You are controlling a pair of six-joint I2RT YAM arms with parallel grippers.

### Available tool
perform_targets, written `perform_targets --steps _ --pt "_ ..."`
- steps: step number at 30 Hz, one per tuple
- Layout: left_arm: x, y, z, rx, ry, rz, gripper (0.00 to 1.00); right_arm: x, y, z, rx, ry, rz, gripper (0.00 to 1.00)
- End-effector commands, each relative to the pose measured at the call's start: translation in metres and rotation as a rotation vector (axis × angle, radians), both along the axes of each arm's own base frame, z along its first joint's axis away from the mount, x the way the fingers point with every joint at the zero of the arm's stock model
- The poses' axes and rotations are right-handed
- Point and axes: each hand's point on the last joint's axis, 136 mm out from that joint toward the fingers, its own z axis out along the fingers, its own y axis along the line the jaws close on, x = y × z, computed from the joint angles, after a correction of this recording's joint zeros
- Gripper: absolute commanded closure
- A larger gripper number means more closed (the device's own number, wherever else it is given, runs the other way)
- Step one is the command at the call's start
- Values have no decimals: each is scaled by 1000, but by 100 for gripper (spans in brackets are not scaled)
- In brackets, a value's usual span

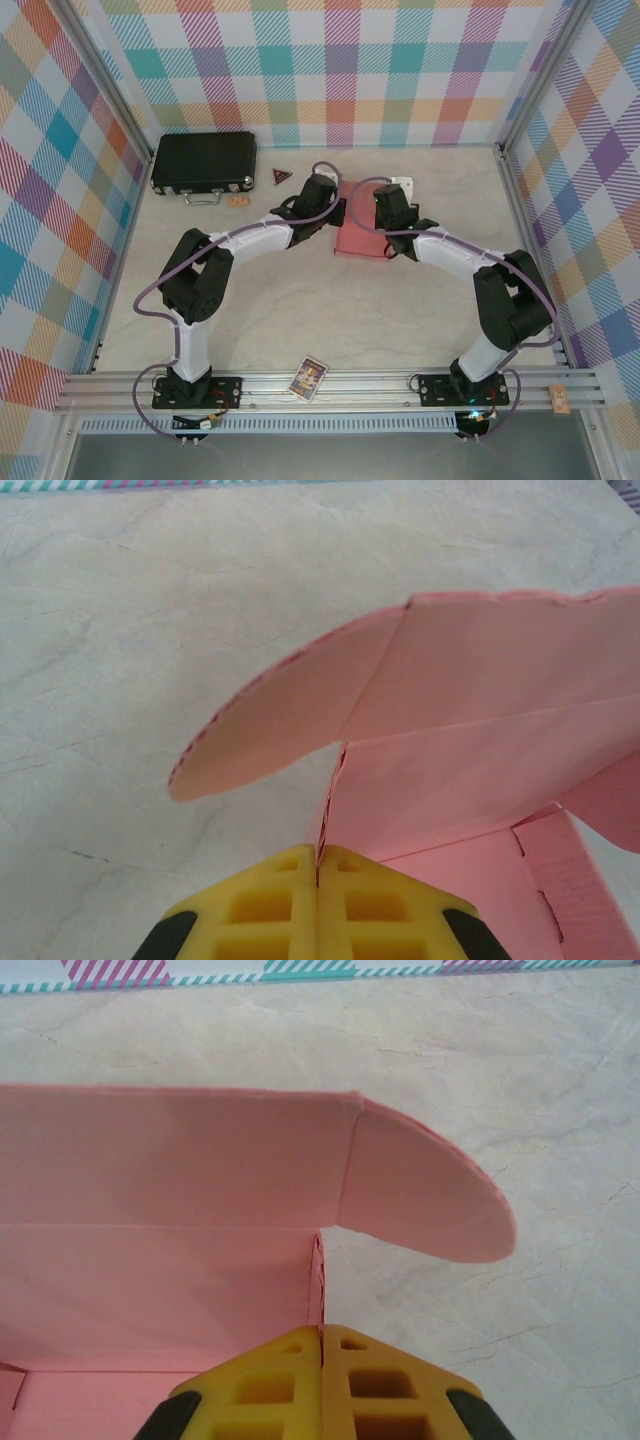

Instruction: Fold the paper box

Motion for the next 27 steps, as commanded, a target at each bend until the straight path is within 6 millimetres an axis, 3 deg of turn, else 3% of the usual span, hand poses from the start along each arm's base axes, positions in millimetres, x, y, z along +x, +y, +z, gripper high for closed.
perform_targets --steps 1,27 --pt "-4 1 20 -32 -49 28 97 -5 -5 4 8 -31 -48 100" --pt "-23 3 19 -46 -146 120 97 -27 -13 2 -24 -123 -196 100"
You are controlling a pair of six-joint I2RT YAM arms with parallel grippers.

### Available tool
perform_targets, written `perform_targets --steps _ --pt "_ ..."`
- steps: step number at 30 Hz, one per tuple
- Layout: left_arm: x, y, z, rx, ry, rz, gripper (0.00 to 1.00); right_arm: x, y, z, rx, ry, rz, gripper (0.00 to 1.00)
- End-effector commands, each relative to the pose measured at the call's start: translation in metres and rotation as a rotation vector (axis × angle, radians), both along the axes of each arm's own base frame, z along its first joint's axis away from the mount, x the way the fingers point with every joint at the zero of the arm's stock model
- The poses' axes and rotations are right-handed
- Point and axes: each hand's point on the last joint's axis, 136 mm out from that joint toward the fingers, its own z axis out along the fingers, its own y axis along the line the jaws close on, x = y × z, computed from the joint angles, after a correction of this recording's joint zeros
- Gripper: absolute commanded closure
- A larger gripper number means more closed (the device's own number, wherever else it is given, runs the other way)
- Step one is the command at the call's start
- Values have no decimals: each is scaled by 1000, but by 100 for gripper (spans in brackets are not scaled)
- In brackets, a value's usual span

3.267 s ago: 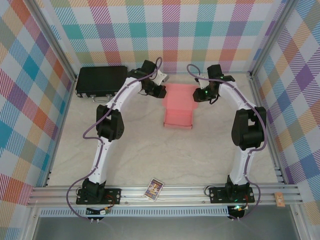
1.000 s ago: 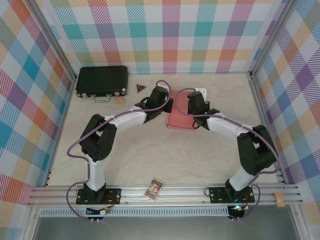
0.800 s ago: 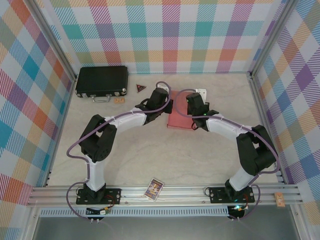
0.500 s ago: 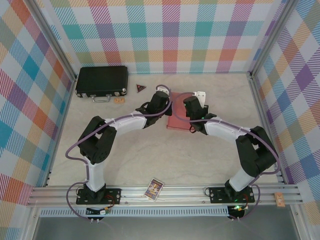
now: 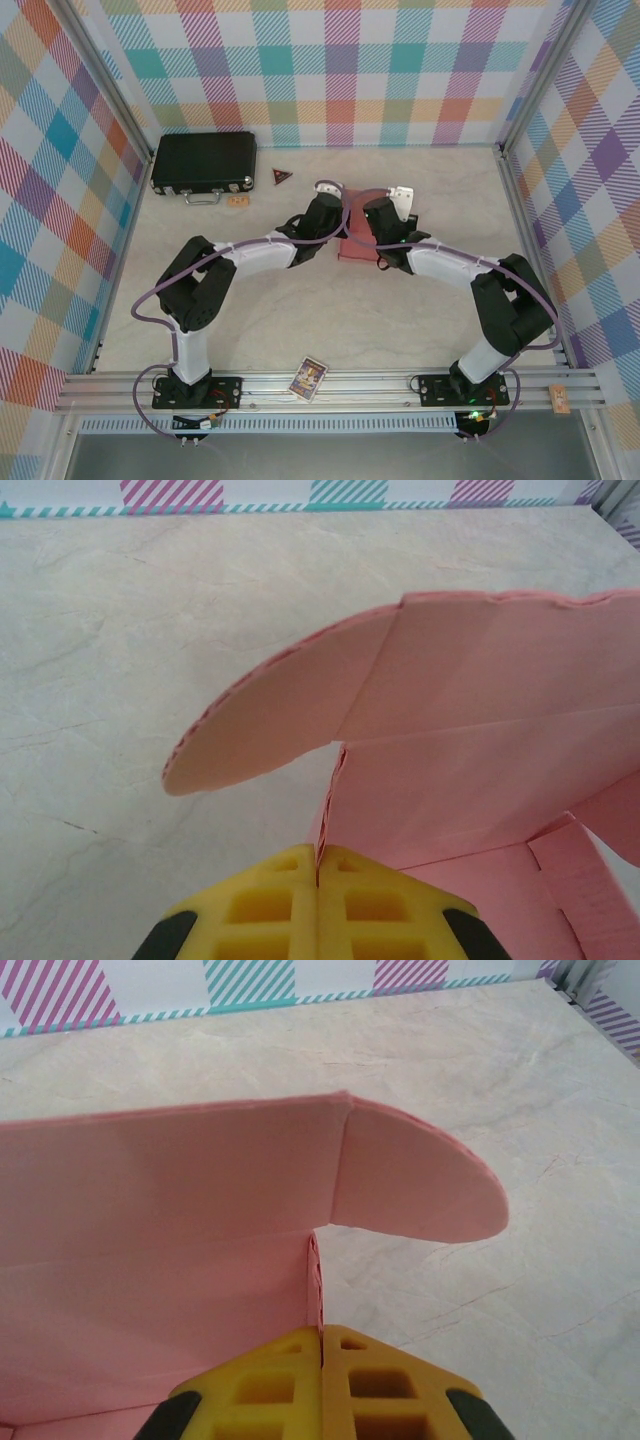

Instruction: Fold the paper box

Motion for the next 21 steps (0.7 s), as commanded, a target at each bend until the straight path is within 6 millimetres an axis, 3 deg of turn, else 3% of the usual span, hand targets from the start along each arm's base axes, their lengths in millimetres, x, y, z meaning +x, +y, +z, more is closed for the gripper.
perform_targets --steps 1,10,21 --pt "-2 8 23 -38 -60 55 97 -7 -9 2 0 -43 -62 100" --pt "-11 14 29 -48 -133 90 98 -19 -10 6 47 -120 -65 100" --pt "-19 14 22 -79 -184 119 100 -29 -18 -6 62 -143 -145 100"
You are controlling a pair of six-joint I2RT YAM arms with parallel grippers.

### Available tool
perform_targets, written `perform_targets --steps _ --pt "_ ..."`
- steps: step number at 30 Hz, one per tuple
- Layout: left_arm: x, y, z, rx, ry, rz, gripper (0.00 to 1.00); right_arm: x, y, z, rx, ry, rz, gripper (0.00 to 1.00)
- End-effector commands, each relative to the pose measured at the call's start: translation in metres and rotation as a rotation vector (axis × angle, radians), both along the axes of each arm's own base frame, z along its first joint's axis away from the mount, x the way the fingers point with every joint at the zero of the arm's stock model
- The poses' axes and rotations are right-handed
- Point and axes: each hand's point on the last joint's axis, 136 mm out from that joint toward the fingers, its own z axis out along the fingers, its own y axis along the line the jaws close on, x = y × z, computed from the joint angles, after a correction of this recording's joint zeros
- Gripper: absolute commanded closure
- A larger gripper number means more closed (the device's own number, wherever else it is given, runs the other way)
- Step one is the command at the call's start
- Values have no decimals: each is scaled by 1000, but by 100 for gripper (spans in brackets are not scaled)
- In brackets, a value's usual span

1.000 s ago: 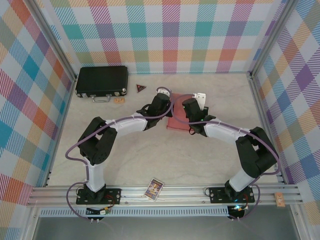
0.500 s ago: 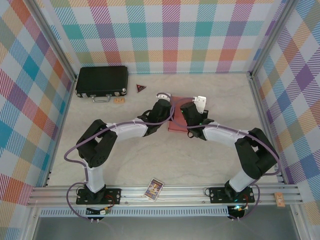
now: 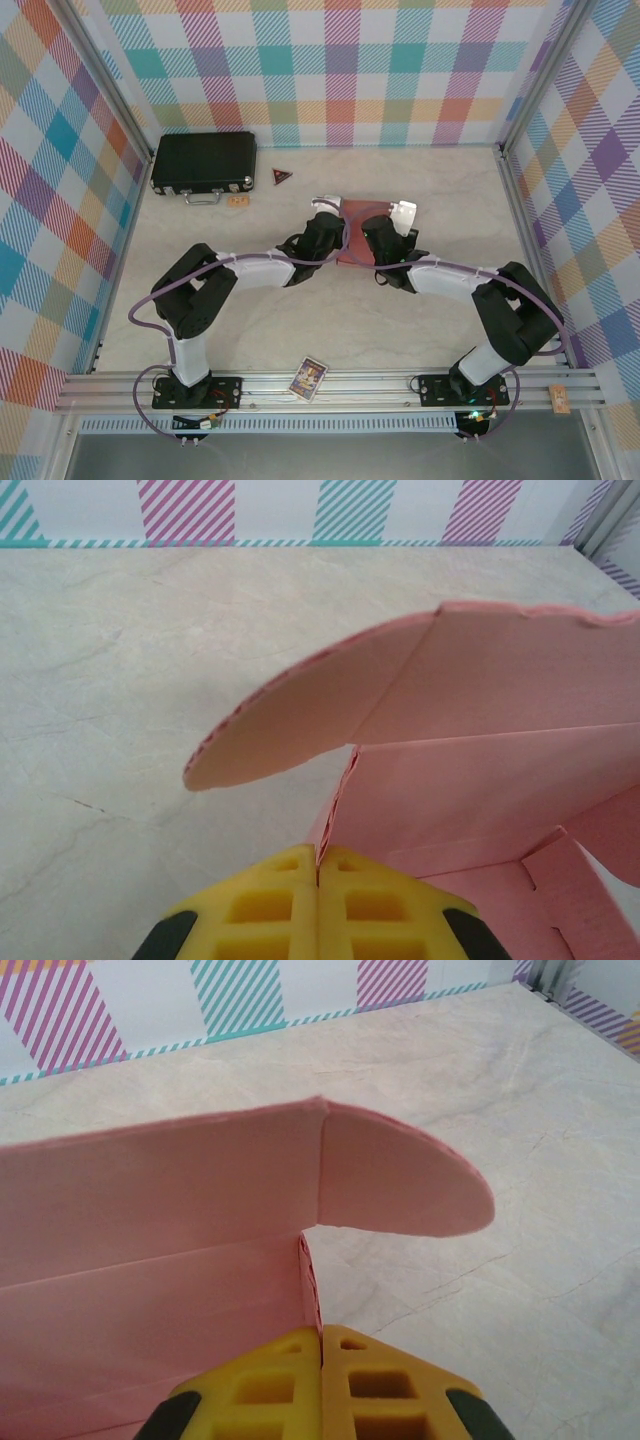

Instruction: Fold the paper box

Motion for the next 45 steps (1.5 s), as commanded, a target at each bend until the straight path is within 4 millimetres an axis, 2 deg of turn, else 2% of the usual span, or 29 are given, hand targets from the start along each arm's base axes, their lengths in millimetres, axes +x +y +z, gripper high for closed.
perform_targets --steps 1,9,17,24,31,39,45 --pt "4 10 24 -52 -81 79 100 -6 -18 -2 3 -30 -103 100" --pt "11 11 24 -48 -99 119 100 -9 -29 -6 13 -24 -213 100" --pt "15 8 23 -38 -114 117 100 -5 -27 -5 12 -34 -213 100" --pt "14 5 13 -23 -84 96 100 -3 -18 3 -10 -43 -119 100" --pt "7 9 8 -30 -102 83 100 -3 -10 -3 -40 -75 -6 100" --pt "-2 11 5 -20 -135 35 100 -1 3 1 -67 -149 112 98" --pt "-4 12 -2 -14 -116 35 100 -5 4 -10 -79 -137 148 98"
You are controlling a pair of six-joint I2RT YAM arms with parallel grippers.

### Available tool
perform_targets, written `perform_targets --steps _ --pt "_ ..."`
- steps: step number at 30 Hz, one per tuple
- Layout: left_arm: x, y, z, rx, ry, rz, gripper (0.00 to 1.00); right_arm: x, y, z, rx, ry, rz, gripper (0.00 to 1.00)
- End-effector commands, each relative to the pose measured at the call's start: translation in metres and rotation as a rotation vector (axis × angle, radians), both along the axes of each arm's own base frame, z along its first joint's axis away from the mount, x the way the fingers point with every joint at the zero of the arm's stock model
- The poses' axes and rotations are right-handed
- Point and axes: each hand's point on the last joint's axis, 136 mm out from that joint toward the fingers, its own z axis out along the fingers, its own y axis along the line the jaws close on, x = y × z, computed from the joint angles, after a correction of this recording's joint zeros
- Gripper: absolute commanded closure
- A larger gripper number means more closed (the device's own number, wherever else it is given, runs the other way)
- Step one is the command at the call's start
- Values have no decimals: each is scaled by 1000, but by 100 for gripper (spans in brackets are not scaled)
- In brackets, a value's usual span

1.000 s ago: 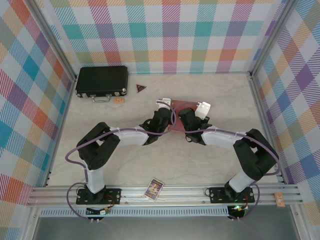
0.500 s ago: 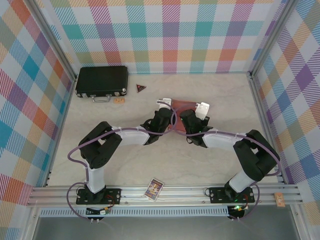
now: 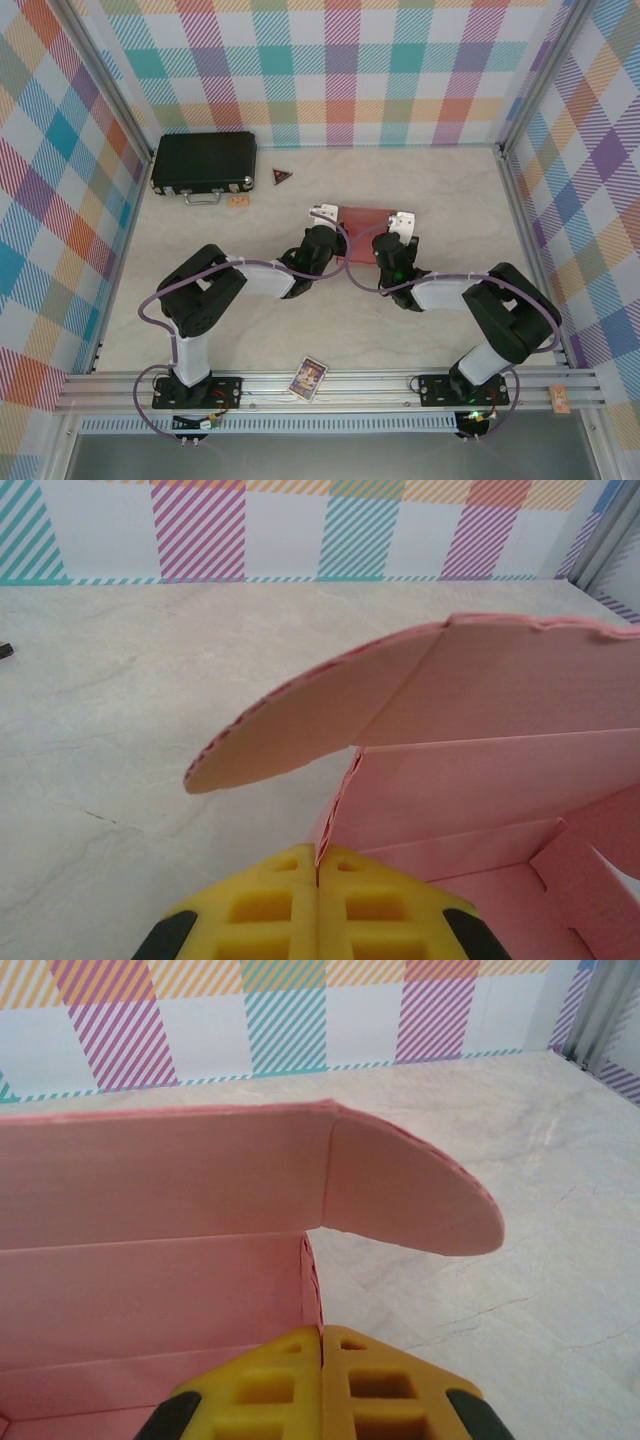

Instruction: Fold the paper box

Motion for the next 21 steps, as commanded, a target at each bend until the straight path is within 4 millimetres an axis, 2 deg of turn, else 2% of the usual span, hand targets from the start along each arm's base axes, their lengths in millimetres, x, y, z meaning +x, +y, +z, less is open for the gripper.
perform_targets --steps 1,4,12,21 --pt "1 6 5 -11 -7 18 100 0 0 -3 -1 -6 17 98" --pt "2 6 1 -21 13 28 100 -3 -2 -7 21 15 1 99" --pt "3 -2 7 -30 36 5 97 -2 -3 -5 19 14 -21 99" --pt "2 -8 6 -55 77 -8 99 -3 -3 -5 28 9 -40 100"
